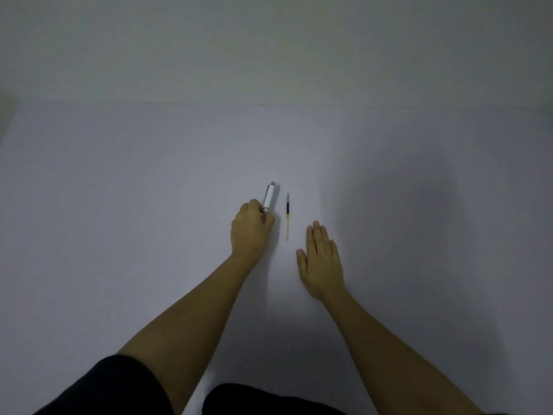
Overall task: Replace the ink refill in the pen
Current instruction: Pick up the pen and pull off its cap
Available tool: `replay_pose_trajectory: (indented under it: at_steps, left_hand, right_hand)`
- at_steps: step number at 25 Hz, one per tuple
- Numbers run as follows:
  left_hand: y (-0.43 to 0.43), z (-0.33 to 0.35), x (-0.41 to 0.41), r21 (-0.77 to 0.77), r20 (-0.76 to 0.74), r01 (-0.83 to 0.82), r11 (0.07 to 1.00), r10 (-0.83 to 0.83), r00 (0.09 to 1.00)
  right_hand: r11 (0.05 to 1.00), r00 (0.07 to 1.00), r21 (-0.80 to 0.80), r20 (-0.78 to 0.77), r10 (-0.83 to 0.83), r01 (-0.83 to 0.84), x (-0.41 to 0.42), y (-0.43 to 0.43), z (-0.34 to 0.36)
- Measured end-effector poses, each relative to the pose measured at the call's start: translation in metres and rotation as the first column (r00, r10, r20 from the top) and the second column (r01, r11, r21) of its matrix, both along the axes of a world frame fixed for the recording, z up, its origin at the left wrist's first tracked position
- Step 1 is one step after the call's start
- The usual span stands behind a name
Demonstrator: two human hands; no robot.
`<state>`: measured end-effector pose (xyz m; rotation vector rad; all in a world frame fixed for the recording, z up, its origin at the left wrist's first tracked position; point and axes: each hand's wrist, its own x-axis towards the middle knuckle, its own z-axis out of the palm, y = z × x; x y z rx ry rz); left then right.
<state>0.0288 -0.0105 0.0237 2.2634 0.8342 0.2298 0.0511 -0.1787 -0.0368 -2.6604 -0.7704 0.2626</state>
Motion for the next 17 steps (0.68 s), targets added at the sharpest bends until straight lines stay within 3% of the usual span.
replay_pose_trajectory:
  at_steps: [2, 4, 6, 12, 17]
  left_hand:
    - [0.006, 0.006, -0.007, -0.027, 0.096, 0.111, 0.993, -0.108, 0.989]
    - [0.014, 0.012, -0.024, 0.028, 0.144, 0.242, 0.970, -0.243, 0.959]
    - [0.026, 0.018, -0.038, 0.097, 0.158, 0.350, 0.932, -0.362, 0.919]
    - [0.032, 0.028, -0.045, 0.154, 0.103, 0.564, 0.812, -0.580, 0.808]
    - [0.023, 0.027, -0.042, 0.170, 0.113, 0.513, 0.841, -0.534, 0.838]
  right_hand:
    - [0.978, 0.989, 0.172, -0.108, -0.100, 0.118, 0.010, 0.001, 0.012]
    - [0.869, 0.944, 0.397, -0.263, -0.201, 0.296, 0.017, 0.003, 0.031]
    - [0.788, 0.917, 0.502, -0.350, -0.190, 0.356, 0.025, 0.008, 0.052]
    - [0.817, 0.864, 0.475, -0.501, -0.055, 0.327, 0.025, 0.022, 0.088]
    - [0.776, 0.874, 0.527, -0.482, -0.063, 0.346, 0.022, 0.018, 0.101]
